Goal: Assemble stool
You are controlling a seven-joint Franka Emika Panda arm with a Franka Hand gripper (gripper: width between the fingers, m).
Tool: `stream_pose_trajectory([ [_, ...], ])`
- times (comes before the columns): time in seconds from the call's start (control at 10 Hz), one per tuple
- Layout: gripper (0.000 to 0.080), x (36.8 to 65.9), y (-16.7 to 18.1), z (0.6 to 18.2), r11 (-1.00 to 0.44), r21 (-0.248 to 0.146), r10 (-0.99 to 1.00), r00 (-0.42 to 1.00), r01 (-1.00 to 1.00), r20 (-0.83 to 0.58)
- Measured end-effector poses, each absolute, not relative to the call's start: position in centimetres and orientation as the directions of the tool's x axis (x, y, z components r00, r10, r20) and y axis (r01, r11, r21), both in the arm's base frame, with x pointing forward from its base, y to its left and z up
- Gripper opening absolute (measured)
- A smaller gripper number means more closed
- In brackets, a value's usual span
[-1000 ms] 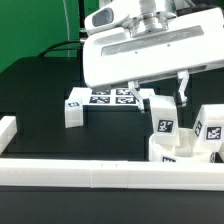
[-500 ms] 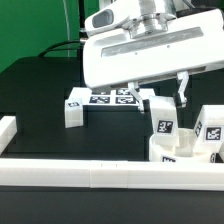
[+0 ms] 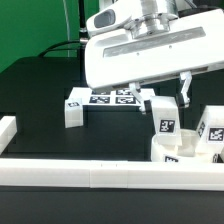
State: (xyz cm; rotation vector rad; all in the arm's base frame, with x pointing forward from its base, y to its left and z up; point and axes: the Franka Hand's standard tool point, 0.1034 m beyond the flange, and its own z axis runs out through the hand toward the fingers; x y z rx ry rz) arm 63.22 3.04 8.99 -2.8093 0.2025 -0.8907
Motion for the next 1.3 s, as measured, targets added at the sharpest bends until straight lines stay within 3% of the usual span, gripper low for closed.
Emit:
stream_pose_trajectory([
  [0.2, 0.062, 63.2, 3.0, 9.0, -0.973, -0.218, -0.185, 0.811, -0.073, 0.555],
  [0.9, 0.0649, 63.2, 3.0, 9.0, -0.973, -0.218, -0.185, 0.812, -0.073, 0.554],
  [1.3, 0.0649, 63.8, 1.4, 11.9, -0.98, -0.191, -0.141, 0.841, -0.046, 0.523],
])
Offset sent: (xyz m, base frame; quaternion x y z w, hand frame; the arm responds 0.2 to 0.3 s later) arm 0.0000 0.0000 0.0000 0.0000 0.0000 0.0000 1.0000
